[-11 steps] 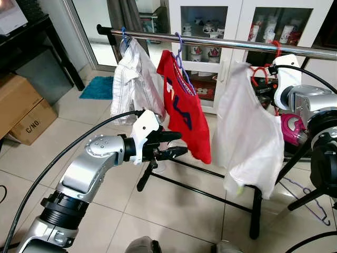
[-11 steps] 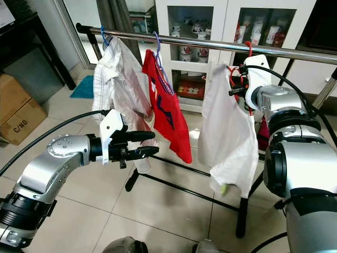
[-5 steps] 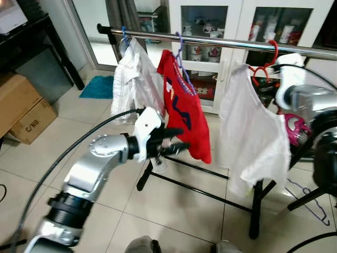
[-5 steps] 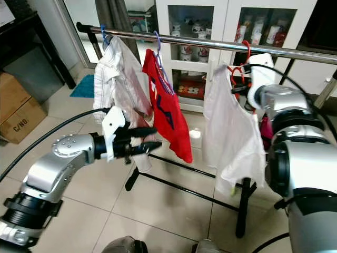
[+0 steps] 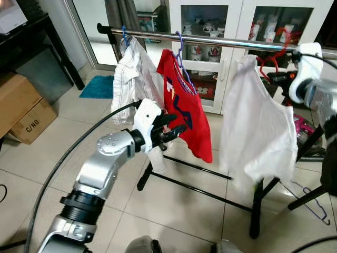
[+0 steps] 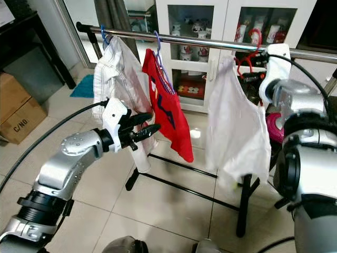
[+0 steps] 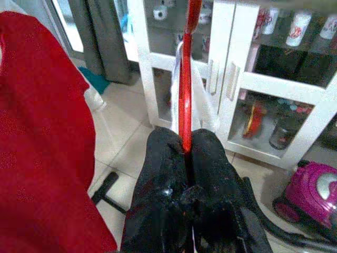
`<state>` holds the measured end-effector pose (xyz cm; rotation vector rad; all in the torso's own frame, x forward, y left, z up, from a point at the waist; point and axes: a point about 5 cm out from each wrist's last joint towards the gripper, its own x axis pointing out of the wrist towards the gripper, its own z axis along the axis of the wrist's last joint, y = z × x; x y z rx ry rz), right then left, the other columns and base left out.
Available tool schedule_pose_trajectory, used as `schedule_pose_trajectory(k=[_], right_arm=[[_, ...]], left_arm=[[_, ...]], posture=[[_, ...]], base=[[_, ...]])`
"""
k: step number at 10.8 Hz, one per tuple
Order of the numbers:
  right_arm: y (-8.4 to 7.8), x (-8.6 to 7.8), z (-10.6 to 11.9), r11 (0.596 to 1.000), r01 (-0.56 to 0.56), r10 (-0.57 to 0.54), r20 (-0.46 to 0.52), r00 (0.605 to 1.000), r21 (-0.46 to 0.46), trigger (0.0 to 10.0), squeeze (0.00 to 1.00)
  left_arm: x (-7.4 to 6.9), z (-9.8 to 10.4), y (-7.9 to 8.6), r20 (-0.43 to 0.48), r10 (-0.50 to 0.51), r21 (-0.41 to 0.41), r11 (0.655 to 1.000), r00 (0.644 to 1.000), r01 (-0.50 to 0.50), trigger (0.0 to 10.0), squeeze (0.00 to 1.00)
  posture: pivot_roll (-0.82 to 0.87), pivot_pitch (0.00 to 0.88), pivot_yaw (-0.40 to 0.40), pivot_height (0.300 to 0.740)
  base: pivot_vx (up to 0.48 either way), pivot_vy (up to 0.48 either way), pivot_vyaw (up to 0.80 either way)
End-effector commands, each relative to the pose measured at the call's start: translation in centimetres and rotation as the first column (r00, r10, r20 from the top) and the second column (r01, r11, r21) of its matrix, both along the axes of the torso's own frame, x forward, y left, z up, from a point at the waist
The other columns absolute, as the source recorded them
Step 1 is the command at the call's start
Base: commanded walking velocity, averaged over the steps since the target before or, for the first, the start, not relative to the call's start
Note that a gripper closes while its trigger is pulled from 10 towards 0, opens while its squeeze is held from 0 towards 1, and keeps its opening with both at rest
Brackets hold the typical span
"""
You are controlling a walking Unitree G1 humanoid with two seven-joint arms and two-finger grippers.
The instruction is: Hang hanger
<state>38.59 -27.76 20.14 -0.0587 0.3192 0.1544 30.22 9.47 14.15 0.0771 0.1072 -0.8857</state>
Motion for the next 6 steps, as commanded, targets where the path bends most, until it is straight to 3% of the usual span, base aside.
schedule_pose_trajectory(k=[1, 3, 6], right_arm=[[0.6, 0.3, 1.3, 1.0, -0.022, 0.021, 0.09, 0.996, 0.003, 0.0, 0.0], [1.2, -0.3, 1.2, 0.999, -0.053, 0.052, 0.138, 0.989, 0.01, 0.0, 0.0], [2.8, -4.1, -0.5, 0.995, -0.1, 0.104, 0.184, 0.977, -0.029, 0.0, 0.0]], left_arm=[[0.3, -0.1, 0.4, 0.016, 0.043, 0.01, 0.999, 0.999, -0.044, 10.0, 0.0], [0.2, -0.3, 0.3, 0.018, 0.058, 0.015, 0.998, 0.998, -0.058, 10.0, 0.0], [-0.3, -0.8, 1.1, 0.013, 0.112, 0.006, 0.994, 0.994, -0.112, 10.0, 0.0]], posture=[[-0.13, 0.0, 0.134, 0.74], [-0.12, 0.0, 0.121, 0.74], [-0.1, 0.0, 0.097, 0.74]], base=[[0.0, 0.0, 0.0], [0.0, 0.0, 0.0], [0.0, 0.0, 0.0]])
